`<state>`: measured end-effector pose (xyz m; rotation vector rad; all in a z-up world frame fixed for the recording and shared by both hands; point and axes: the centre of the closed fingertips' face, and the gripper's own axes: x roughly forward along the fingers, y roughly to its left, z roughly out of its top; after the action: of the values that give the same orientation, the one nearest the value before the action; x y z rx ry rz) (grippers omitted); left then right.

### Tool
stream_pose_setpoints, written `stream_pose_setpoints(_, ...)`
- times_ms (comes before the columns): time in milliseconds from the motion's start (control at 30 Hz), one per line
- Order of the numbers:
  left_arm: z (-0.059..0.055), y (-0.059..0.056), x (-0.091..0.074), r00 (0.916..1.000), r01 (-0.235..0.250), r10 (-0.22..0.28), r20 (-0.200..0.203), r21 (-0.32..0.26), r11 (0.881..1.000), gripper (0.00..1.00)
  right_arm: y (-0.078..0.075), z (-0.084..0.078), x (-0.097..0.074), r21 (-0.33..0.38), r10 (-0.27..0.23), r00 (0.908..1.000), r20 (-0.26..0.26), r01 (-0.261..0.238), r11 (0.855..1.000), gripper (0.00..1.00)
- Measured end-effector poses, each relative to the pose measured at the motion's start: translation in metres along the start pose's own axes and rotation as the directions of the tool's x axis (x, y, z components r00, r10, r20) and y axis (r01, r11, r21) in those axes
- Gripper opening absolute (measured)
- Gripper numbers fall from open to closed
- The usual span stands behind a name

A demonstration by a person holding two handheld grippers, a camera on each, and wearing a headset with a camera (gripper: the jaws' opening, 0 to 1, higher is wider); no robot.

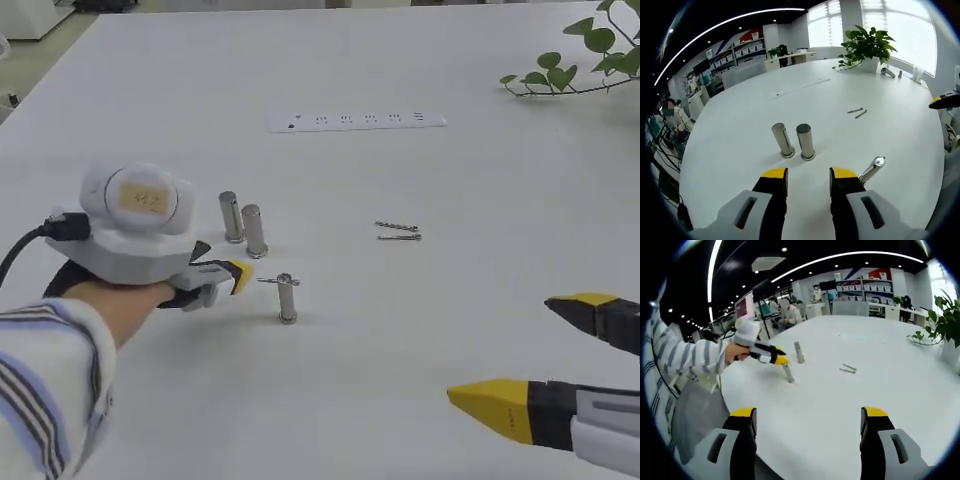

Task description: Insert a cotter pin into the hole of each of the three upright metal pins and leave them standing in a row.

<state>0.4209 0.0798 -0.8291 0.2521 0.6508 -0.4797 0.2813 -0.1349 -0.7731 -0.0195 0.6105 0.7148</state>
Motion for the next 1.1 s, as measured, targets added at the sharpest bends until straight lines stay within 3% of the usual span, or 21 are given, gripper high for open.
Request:
stream_pose_setpoints(400, 0.012, -0.001, 0.016, 0.999, 0.045, -0.044, -0.003, 0.06, 0.997, 0.32, -0.002, -0.003, 0.0, 0.011, -0.018, 0.9997, -0.013, 0.018, 1.0, 0.9)
stream_pose_setpoints(500, 0.017, -0.002, 0.019, 0.9988, 0.046, -0.047, 0.012, 0.103, 0.994, 0.31, -0.003, -0.004, -0.001, 0.009, -0.022, 0.9996, -0.018, 0.022, 1.0, 0.9)
stream_pose_setpoints(1100, 0.021, -0.003, 0.039, 0.9969, 0.078, -0.078, -0.003, 0.084, 0.993, 0.3, -0.011, -0.012, -0.006, 0.04, -0.069, 0.9969, -0.036, 0.071, 0.997, 1.0)
